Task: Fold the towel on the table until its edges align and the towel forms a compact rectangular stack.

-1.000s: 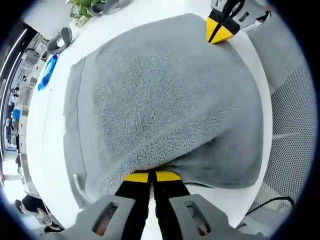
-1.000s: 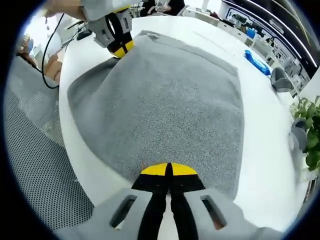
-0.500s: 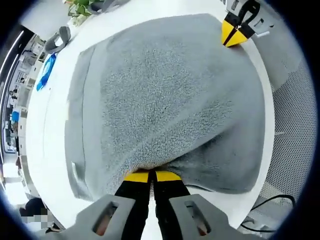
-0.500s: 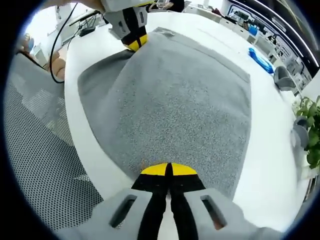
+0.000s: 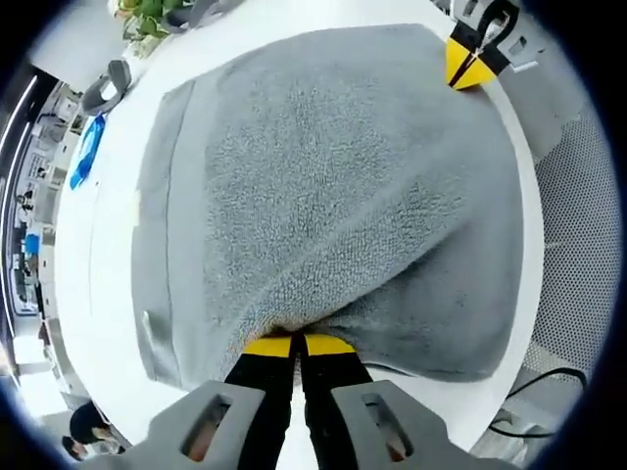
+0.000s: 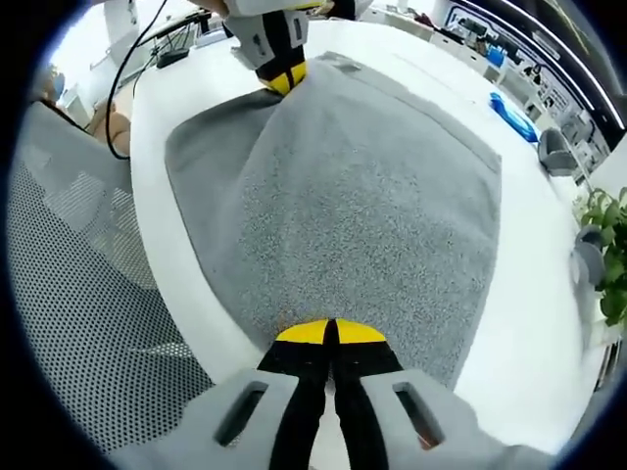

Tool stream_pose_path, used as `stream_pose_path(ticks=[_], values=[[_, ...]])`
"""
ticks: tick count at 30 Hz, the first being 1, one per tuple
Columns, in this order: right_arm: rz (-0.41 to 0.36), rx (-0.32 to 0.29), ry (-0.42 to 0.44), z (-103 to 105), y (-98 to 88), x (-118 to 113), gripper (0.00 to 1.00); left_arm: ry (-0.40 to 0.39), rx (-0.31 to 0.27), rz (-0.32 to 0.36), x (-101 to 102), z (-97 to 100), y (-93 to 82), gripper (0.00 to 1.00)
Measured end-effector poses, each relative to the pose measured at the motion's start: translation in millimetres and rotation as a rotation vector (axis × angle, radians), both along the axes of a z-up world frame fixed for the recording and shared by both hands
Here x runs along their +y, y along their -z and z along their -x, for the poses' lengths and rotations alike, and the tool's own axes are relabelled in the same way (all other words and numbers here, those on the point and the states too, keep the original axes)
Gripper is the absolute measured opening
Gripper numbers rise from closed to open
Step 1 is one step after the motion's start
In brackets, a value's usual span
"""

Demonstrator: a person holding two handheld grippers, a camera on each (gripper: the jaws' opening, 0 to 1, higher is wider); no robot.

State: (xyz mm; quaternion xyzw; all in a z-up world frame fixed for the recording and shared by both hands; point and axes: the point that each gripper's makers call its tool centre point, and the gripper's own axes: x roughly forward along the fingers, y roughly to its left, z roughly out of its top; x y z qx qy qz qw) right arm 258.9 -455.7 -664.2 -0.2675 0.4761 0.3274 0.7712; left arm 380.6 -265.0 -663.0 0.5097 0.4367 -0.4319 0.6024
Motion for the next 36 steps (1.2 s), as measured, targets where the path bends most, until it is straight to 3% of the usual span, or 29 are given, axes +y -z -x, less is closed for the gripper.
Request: stream_pose_path(ticks=[13, 25, 36], values=[[0.022, -0.013, -0.046, 6.1, 0.1, 7.7, 0.00, -0.008, -0.011, 0.018, 1.1, -3.2, -0.1, 0.02], [0.025, -0.019, -0.041, 6.8, 0.1, 9.9, 0.00, 0.019, -0.001, -0.008, 0.8, -7.6, 0.0, 0.02], [0.015, -0.041, -0.035, 6.8, 0.1, 11.3, 0.00, 0.053, -0.028, 0.006, 0.1, -16.3, -0.2, 0.02]])
